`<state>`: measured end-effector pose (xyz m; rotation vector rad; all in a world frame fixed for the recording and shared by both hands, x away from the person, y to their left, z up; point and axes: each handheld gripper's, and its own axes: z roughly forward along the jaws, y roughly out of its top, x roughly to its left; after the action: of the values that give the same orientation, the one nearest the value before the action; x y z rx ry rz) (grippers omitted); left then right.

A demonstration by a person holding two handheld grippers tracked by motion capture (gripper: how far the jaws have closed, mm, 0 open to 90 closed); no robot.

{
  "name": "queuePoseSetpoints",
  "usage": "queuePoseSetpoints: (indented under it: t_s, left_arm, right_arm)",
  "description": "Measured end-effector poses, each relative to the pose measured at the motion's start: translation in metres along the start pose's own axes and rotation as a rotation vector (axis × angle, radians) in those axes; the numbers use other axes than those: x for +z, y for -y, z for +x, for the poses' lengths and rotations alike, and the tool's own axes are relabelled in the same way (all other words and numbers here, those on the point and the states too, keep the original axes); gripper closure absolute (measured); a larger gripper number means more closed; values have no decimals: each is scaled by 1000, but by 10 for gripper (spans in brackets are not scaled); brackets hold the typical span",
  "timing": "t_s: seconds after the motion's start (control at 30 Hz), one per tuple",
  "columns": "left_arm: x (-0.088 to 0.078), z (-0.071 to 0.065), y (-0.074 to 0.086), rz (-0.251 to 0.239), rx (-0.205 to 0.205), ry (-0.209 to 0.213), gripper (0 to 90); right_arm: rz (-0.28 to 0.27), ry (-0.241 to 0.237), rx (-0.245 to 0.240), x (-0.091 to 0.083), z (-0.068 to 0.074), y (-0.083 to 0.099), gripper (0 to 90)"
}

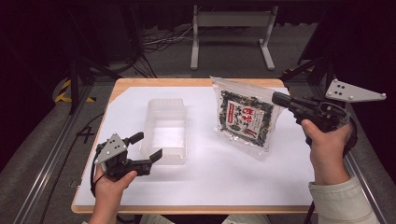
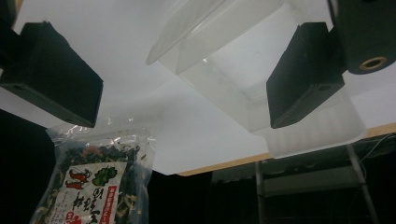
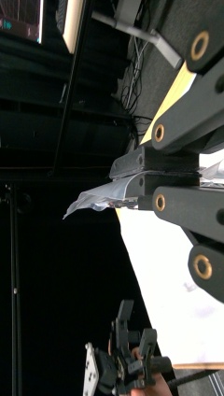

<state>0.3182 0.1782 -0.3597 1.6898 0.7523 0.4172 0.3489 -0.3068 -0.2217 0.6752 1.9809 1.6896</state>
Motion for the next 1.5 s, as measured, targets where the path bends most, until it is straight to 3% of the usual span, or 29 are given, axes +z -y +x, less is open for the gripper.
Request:
queuePoseSetpoints:
  t_s: [0.1,0.2,0.53,0.8,0.97,1.37,1.5]
  left_arm:
    - [8,-4,-7,-9,0,36,85]
    - [13,-8,-11,-48,1,84,62]
    - [36,-19,-25,-40,52,112,60]
    - [57,-26,-37,-73,66,151,71]
    - [68,-32,-44,-67,84,163,78]
    - [82,-30,-48,-127,56,227,115]
    - [88,-32,-49,-120,67,255,122]
  right_arm:
    - [-2,-20,-11,2,4,-2,900]
    - [-5,-42,-14,4,9,-4,900]
    - [-21,-95,-39,10,20,-6,900]
    - [-32,-144,-49,16,25,0,900]
    - [-36,-164,-53,18,29,2,900]
    - [-50,-217,-68,19,36,3,900]
    - [-70,-232,-72,20,37,4,900]
